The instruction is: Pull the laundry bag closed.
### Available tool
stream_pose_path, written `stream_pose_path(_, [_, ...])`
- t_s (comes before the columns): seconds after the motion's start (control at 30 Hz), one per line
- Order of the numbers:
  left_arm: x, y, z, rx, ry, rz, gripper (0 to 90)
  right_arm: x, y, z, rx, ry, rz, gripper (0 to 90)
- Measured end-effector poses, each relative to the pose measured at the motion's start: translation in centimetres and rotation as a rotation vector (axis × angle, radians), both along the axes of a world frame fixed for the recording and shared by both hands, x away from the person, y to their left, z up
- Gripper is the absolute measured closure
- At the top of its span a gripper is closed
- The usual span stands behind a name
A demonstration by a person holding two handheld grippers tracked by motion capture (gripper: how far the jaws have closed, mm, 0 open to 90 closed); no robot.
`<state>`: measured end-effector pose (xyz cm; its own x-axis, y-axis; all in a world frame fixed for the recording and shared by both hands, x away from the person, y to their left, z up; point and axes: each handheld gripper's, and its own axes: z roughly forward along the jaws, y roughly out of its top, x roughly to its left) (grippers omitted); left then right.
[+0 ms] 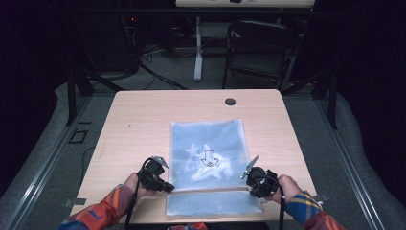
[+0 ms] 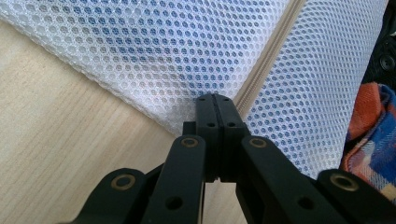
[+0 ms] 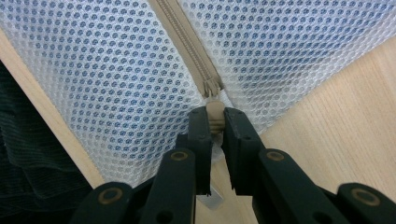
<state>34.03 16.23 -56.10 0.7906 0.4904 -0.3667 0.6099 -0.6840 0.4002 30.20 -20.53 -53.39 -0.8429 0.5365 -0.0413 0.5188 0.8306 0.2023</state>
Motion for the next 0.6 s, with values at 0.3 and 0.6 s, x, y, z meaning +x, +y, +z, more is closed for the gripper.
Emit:
stream_pose_path(0.3, [-0.02, 0.00, 0.03, 0.001, 0.001, -0.003, 90.0, 0.00, -0.18, 0.03, 0.011, 0.005, -0.004, 82.1])
stream_pose_path(0.6, [-0.04, 0.00, 0.05, 0.000, 0.001, 0.002, 90.0, 0.37, -0.79, 0.37, 0.079, 0.026, -0.019, 67.7])
